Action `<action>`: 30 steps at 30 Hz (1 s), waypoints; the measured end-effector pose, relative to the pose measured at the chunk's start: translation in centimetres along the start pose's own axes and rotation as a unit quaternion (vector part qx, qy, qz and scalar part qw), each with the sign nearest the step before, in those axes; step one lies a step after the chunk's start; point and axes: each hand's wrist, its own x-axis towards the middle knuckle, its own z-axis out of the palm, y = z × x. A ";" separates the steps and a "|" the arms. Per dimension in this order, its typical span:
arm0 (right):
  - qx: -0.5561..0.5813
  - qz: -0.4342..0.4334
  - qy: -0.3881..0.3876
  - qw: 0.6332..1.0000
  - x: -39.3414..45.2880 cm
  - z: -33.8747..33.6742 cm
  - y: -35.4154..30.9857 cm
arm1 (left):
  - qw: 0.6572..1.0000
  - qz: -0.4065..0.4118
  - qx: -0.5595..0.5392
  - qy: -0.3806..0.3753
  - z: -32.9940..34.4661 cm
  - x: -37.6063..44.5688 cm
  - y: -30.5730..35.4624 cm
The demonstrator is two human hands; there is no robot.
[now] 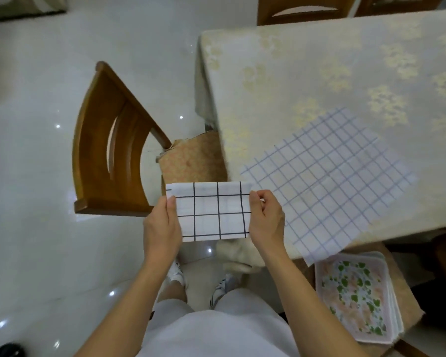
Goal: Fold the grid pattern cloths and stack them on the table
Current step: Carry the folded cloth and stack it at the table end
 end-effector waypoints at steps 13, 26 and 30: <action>0.042 -0.052 0.030 0.997 -1.0 14.8 -12.6 | 0.995 0.053 -0.057 0.056 -15.7 9.8 -3.2; -0.004 -0.046 0.008 0.999 -3.2 33.0 -23.6 | 0.999 0.013 -0.041 0.025 -31.1 23.5 -12.4; -0.010 -0.060 0.001 0.998 -2.1 36.8 -26.0 | 0.998 -0.004 -0.046 0.039 -33.6 26.2 -13.8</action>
